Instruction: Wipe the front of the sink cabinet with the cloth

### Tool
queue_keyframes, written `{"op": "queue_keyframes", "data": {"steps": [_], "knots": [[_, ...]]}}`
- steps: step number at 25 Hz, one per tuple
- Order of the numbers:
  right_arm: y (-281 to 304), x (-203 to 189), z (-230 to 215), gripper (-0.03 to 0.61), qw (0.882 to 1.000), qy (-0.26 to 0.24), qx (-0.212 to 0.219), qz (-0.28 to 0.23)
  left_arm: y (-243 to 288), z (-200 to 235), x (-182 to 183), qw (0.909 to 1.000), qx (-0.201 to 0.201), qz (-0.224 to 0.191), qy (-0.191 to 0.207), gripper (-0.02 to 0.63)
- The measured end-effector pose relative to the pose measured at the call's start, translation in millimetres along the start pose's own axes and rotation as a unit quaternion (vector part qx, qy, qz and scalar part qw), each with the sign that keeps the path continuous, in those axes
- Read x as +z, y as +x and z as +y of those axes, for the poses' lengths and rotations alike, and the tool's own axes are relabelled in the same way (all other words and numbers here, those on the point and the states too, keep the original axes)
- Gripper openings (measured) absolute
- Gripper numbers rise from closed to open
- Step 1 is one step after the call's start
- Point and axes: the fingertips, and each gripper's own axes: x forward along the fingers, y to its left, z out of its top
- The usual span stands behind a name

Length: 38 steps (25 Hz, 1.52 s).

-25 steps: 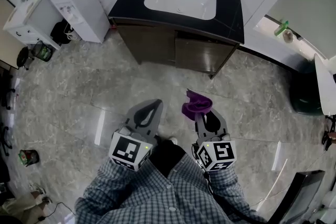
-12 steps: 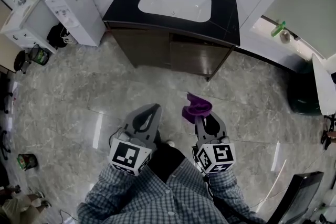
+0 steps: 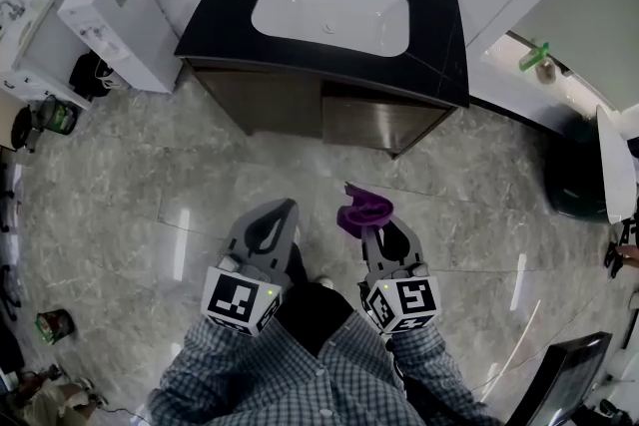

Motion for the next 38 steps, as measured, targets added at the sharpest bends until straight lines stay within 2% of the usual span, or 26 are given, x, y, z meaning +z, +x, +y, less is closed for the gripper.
{"op": "queue_keyframes", "data": {"steps": [6, 11, 18, 23, 28, 32, 34, 38], "knots": [[78, 10, -14, 0.074, 1.000, -0.006, -0.023, 0.006, 59, 50, -6, 0.9990, -0.036, 0.025, -0.007, 0.011], [126, 0, -37, 0.074, 0.999, -0.030, -0.044, 0.012, 107, 78, -22, 0.9976, -0.061, 0.030, -0.010, 0.011], [176, -40, -86, 0.074, 0.998, -0.021, -0.059, 0.028, 169, 111, -61, 0.9982, -0.033, 0.038, -0.033, 0.011], [204, -77, -95, 0.074, 0.998, -0.011, -0.028, 0.049, 186, 123, -78, 0.9984, -0.013, 0.044, -0.032, 0.011], [244, -110, -89, 0.074, 0.998, -0.018, 0.014, 0.050, 195, 120, -98, 0.9983, -0.010, 0.057, -0.007, 0.011], [278, -122, -89, 0.074, 0.998, -0.039, 0.039, 0.026, 202, 112, -121, 0.9974, -0.006, 0.059, -0.039, 0.011], [295, -125, -92, 0.074, 0.998, -0.033, 0.040, 0.020, 204, 113, -133, 0.9961, 0.003, 0.067, -0.057, 0.011], [322, -128, -97, 0.074, 0.999, -0.002, 0.034, 0.025, 206, 121, -150, 0.9943, 0.017, 0.079, -0.069, 0.011]]}}
